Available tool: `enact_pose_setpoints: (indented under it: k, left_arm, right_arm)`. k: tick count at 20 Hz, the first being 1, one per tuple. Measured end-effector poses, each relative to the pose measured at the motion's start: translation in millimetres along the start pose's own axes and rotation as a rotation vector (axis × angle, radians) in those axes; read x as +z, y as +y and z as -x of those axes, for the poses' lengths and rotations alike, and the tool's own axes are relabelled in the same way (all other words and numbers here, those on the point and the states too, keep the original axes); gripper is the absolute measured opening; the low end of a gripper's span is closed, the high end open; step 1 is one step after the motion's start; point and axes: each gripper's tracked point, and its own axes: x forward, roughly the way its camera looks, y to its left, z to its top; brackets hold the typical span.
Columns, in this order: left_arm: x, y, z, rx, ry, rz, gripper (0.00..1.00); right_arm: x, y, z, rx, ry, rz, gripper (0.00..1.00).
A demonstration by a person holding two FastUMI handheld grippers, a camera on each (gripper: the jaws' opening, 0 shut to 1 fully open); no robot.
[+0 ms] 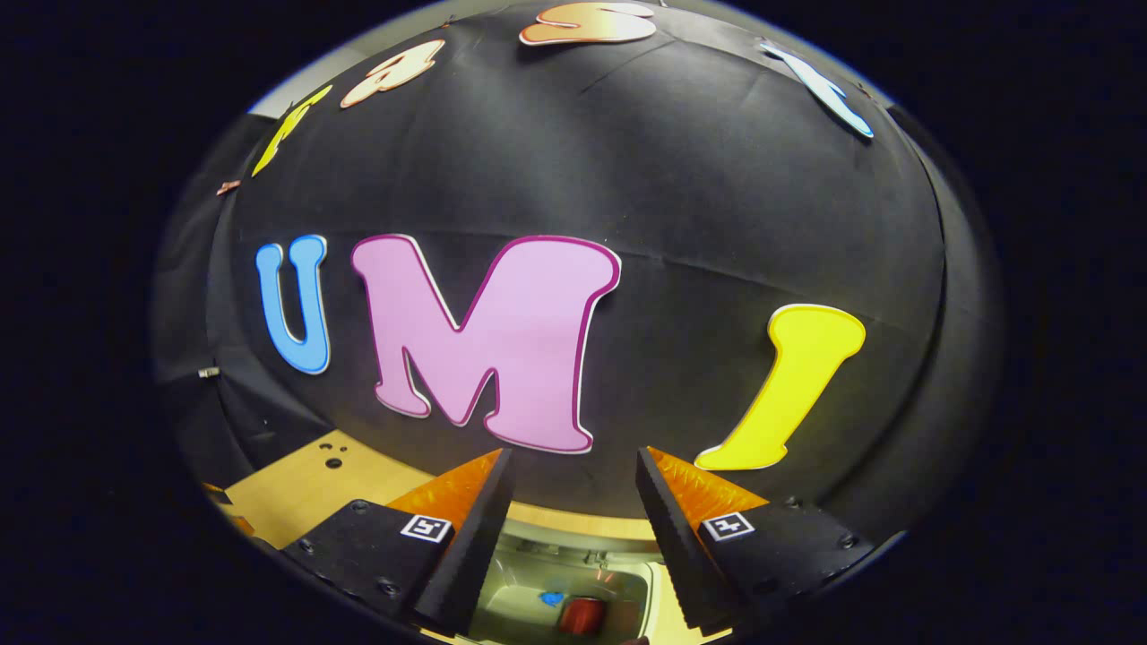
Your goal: Press the lid of the desktop garbage bin to open it, pick up the crumpled paper on the desktop and throw it into the bin, then pick up the pop can on the desktop and drop it into the bin, and finally close the garbage bin lid.
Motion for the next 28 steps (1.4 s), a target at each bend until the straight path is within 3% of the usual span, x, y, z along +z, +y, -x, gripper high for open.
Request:
enact_pose_setpoints:
  k: [5, 14, 28]
  left_arm:
    - [0.7, -5.1, -3.5, -0.025, -0.002, -0.024, 0.95]
    - [1.9, -13.5, -11.2, -0.057, 0.005, -0.048, 0.94]
    - [-0.4, -11.9, -6.3, -0.053, 0.015, -0.049, 0.94]
  right_arm:
    - [-32.4, 10.8, 27.3, 0.012, 0.034, -0.025, 0.94]
    - [-94.0, 32.3, 58.8, 0.042, 0.100, -0.062, 0.95]
    - [-154.6, 49.2, 75.6, 0.057, 0.170, -0.043, 0.95]
